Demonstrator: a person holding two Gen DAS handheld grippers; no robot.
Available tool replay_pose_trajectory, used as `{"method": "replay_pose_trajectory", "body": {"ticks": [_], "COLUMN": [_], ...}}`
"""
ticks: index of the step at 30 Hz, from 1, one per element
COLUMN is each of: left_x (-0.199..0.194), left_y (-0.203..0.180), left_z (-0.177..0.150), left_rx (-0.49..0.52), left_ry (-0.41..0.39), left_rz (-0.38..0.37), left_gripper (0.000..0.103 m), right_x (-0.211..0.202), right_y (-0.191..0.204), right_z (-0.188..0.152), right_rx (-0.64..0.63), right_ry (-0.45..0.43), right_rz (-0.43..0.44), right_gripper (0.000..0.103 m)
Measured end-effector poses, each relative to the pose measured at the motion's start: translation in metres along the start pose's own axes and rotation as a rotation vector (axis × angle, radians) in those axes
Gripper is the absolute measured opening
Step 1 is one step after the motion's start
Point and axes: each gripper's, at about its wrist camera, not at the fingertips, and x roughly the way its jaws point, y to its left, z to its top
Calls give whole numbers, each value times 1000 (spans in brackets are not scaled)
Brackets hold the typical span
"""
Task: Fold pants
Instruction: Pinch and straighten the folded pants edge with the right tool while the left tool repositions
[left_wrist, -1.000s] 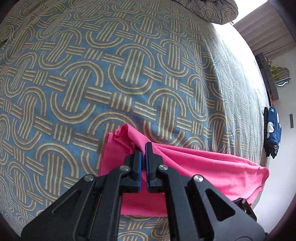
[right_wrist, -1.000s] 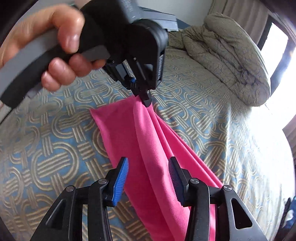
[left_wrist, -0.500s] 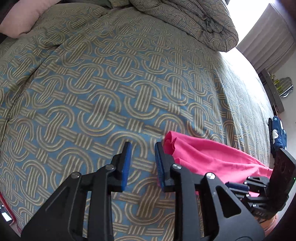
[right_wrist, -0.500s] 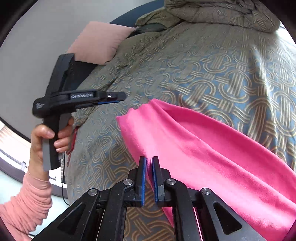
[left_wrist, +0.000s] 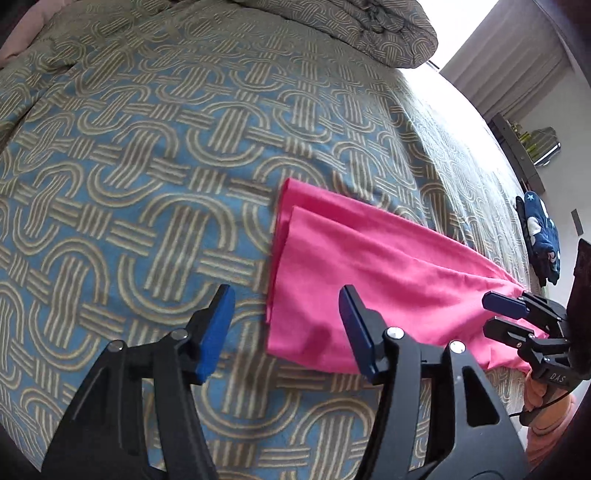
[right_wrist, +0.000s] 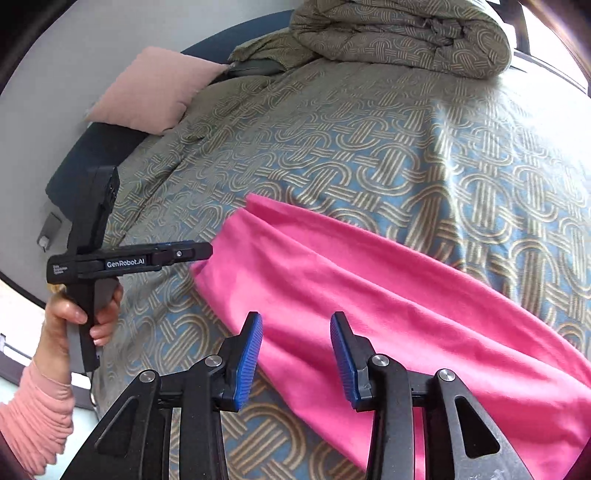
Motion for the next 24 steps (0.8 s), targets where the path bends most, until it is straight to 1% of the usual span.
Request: {"method": "replay_pose_trajectory", "body": {"ticks": [3,5,7,10,11,12,13,14,15,16,17,18,22,24], "left_x": [5,7,11,26,32,36,41,43,40,38,36,34,17,8], "left_y": [-13,-21,-31,-40,-40,-37,-36,-35,-36,-37,-38,-39,-39,-39], "left_z": [11,24,34,45,48,49,50,51,51,50,48,47,44,47], "left_rx": [44,88,168,266,280,285,287,279,276,282,289,291,274,273], "left_ry": [-29,-55,-51,-18,-7,1,19,26,8,-3,-14,-25,-66,-89], "left_rz": [63,56,42,99,117,125,120,103,98,96,100,105,83,75], "left_gripper": [60,60,60,60,55,30,12,5,5,4,4,4,4,4], "right_x": [0,-1,2,11,12,15,18,22,27,31,35,36,13,0], "right_y": [-7,-21,-34,-50,-56,-60,-63,-65,-66,-66,-65,-64,-63,-63], "right_z": [4,7,10,18,20,23,25,27,27,27,26,26,30,34], "right_rx": [-73,-94,-124,-184,-190,-190,-190,-193,-197,-204,-210,-208,-156,-146], "right_ry": [14,24,54,108,121,133,145,161,175,188,194,186,77,43], "right_rz": [-105,-122,-141,-139,-131,-118,-99,-79,-70,-71,-82,-100,-77,-64], "right_gripper": [39,39,40,48,50,51,52,52,52,46,16,5,3,3]}}
